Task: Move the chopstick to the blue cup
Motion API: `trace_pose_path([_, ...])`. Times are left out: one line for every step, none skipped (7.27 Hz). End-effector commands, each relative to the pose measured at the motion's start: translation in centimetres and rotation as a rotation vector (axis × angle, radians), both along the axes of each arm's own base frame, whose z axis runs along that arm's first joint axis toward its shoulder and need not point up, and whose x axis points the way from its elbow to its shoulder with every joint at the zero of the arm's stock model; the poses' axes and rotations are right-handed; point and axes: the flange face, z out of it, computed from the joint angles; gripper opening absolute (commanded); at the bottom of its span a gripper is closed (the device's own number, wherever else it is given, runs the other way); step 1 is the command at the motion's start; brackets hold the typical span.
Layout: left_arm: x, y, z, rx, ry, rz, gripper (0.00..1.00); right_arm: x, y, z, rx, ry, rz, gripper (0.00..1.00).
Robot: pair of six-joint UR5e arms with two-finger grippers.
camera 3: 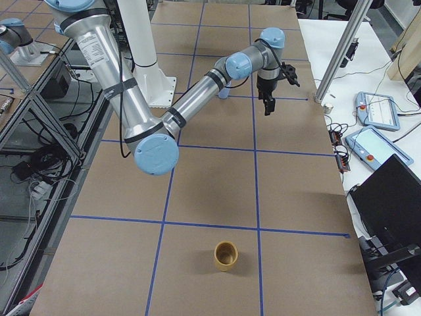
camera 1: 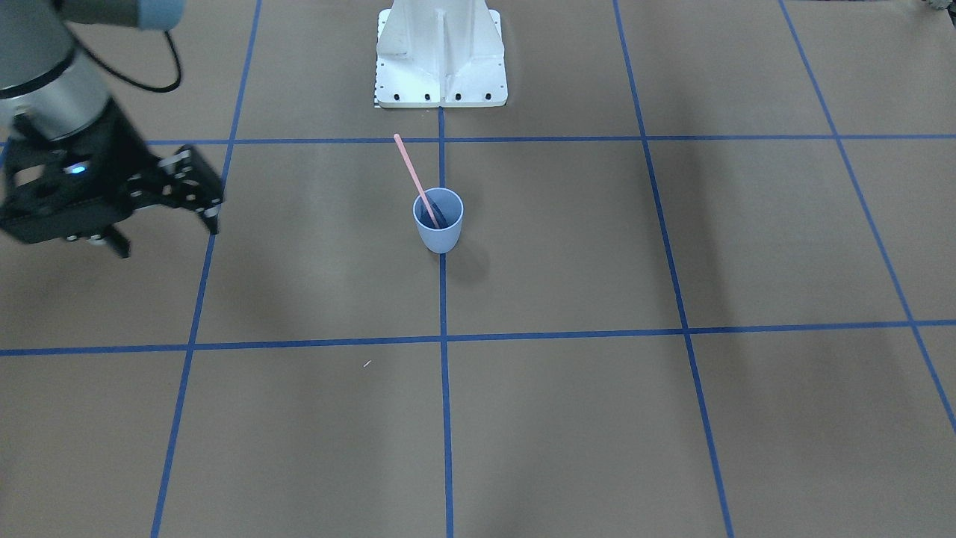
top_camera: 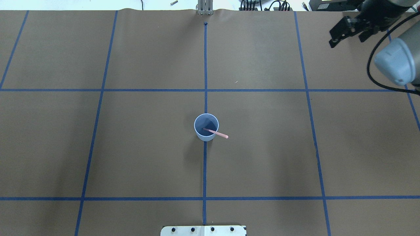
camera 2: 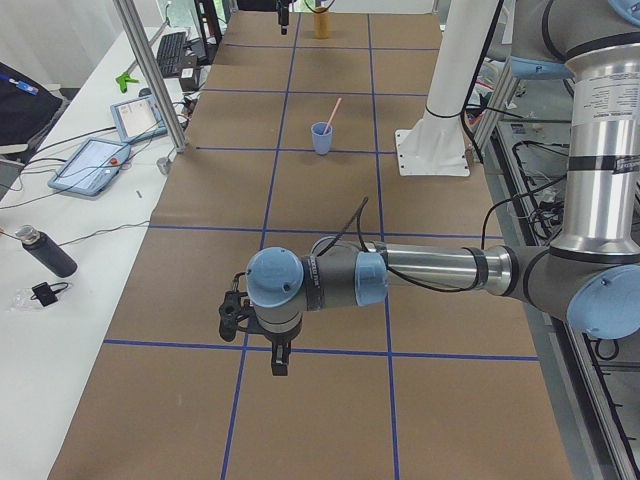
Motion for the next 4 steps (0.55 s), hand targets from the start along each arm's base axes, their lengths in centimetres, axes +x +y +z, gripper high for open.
trace_pose_path([1.4, -1.2, -0.9, 0.067, -0.057, 0.002, 0.98, 10.3, 2.3, 11.2, -0.016, 0.055, -0.028, 1.00])
trace_pose_path([1.9, -1.6, -1.1, 0.104, -0.078, 0.017, 0.98, 14.5, 6.0, 17.0, -0.043, 0.079, -0.040, 1.00])
trace_pose_path([2.7, -1.8, -1.9, 0.123, -0.079, 0.033, 0.98, 19.2, 9.9, 22.1, -0.069, 0.094, -0.037, 1.00])
trace_pose_path([3.7, -2.1, -2.6, 0.137, -0.081, 0.054, 0.98, 22.3, 13.8, 26.2, -0.100, 0.104, -0.038, 1.00])
